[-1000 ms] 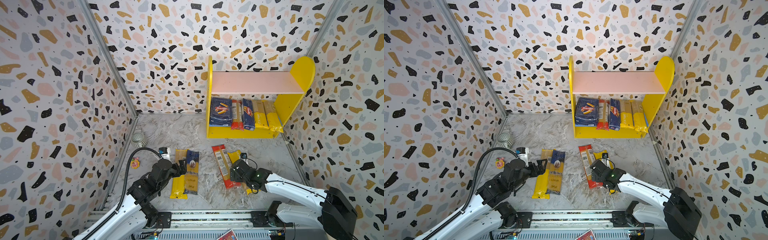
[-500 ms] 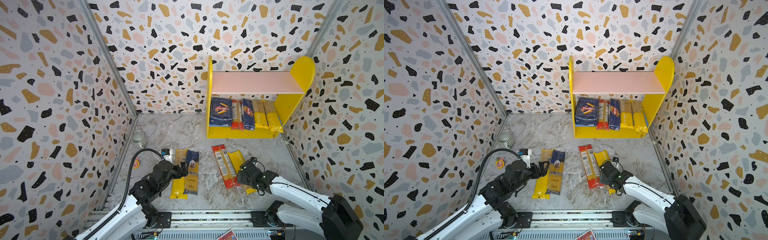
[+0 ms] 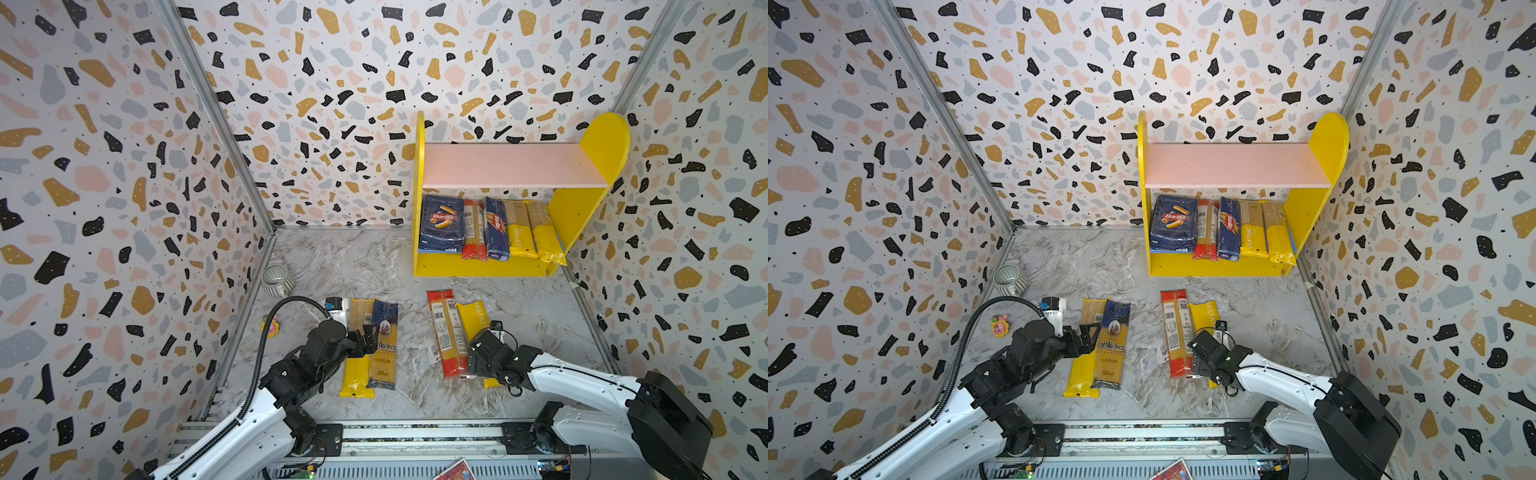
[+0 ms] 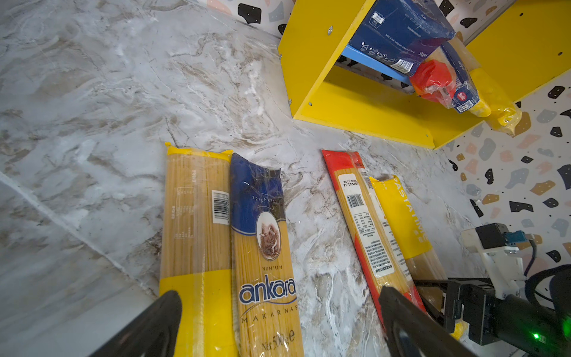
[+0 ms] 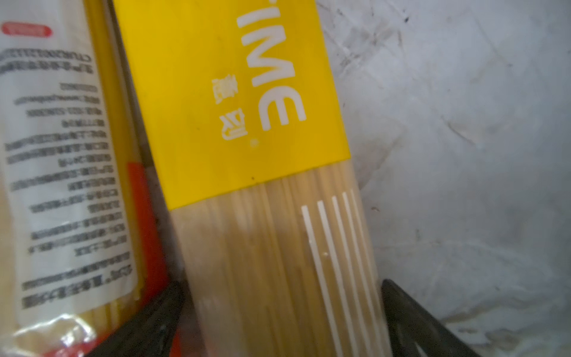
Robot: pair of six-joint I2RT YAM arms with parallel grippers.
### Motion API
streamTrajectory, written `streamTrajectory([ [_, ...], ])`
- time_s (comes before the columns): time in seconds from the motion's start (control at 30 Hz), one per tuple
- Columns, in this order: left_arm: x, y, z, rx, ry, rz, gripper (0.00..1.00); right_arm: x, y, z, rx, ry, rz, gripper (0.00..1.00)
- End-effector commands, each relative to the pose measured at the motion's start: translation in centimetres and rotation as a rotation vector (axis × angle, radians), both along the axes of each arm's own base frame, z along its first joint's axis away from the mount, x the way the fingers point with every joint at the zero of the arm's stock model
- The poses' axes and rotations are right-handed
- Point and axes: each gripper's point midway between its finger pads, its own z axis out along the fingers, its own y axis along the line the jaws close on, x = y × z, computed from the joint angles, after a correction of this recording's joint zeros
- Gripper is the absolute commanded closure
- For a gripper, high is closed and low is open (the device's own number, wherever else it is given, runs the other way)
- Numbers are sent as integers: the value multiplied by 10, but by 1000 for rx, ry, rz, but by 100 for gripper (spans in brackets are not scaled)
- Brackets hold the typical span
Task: Place and organize the pasta boxes and bags onto the shelf
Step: 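Close the right gripper on the yellow Pastatime bag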
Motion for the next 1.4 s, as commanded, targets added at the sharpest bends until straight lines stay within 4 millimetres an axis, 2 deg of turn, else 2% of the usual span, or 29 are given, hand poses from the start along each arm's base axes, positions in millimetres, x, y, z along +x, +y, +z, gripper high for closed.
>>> streamTrajectory([
  [0.0,3,-2,8,-16,-33,-5,0,-14,16,-12,33,77,58,1],
  [0.37,5,-1,14,-8,-32,6,0,-17,48,-15,80,98,180,1],
  [0.67,5,0,13,-5,-30,13,1,-18,56,-14,101,105,218,1],
  [0.93,5,1,10,-2,-25,16,0,-16,76,2,204,91,291,1],
  [1.03,4,2,8,-1,-21,19,0,-12,71,9,178,79,281,1],
  [1.2,3,3,8,-13,-23,24,1,-10,46,15,101,74,219,1],
  [1.37,2,4,9,-12,-31,25,0,-14,37,24,108,62,190,1],
])
